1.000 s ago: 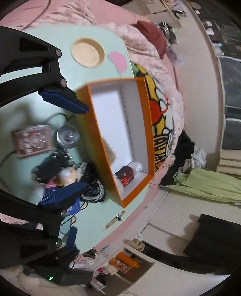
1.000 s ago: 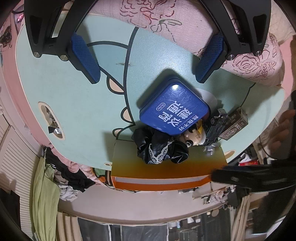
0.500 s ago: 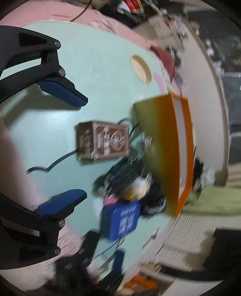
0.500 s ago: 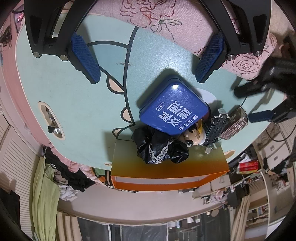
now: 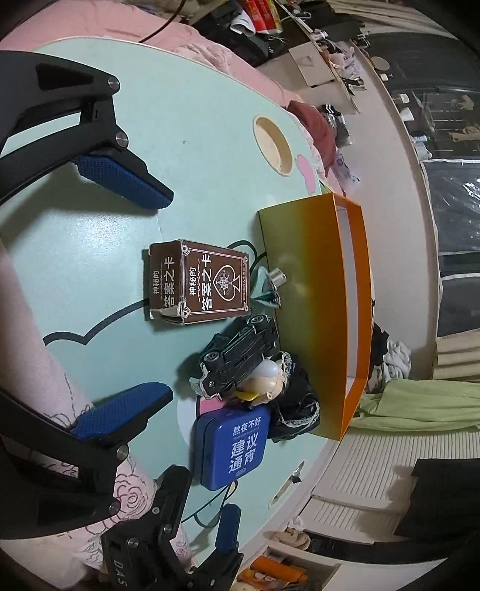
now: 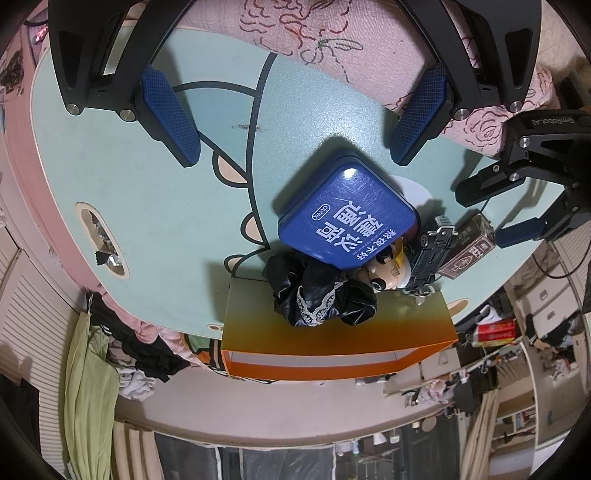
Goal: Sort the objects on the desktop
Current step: 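Carry the silver piece out with the left gripper and set it beside the car, then reach the right gripper into the box and grasp the brown fur ball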
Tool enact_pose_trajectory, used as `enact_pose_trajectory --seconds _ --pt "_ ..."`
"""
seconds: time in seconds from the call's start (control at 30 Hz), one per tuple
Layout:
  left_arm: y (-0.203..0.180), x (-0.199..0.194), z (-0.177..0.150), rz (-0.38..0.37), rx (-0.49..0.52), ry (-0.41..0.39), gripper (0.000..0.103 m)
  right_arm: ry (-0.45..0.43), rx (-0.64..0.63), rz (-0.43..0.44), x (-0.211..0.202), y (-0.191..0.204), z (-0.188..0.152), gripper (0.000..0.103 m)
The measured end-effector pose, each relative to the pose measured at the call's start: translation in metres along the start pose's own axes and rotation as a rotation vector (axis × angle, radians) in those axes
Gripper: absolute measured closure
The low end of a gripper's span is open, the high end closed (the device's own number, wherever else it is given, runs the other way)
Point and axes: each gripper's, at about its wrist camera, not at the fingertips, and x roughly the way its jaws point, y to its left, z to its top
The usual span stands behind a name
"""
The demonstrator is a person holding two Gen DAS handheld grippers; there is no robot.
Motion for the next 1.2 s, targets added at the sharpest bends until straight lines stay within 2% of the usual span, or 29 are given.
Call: enact_pose_trajectory --seconds 0.57,0.7,0.83,0.9,0.97,1.0,1.1,1.2 --pt "0.001 -0.003 -0.002 0.000 0.000 -0.002 0.008 -0.004 0.002 -0.001 -0.001 0.000 -0.001 0.000" --pt "0.001 -0.003 -0.002 -0.001 0.000 -0.003 0.008 -0.034 0.029 0.042 -0.004 -0.003 -0.001 0.002" --pt "0.001 -0.003 -0.002 0.000 0.000 -0.002 0.008 -0.134 0.035 0.113 -0.025 -0.006 0.009 0.027" --pt "0.001 -0.003 -0.002 0.000 0.000 -0.002 0.008 -0.189 0.062 0.162 -0.039 -0.012 0.029 0.030" --pt "0.001 -0.003 -0.002 0.000 -0.001 -0.003 0.008 -0.209 0.137 0.236 -0.052 -0.023 0.065 0.030" --pt "0.001 -0.003 -0.002 0.000 0.000 -0.003 0.008 -0.199 0.176 0.261 -0.055 -0.028 0.083 0.030" --pt "0.001 -0.003 -0.002 -0.001 -0.001 -0.003 0.008 -0.053 0.285 0.360 -0.037 -0.041 0.147 0.030" --pt "0.001 -0.003 -0.002 0.000 0.000 -0.003 0.008 0.184 0.310 0.394 0.015 -0.037 0.197 0.030"
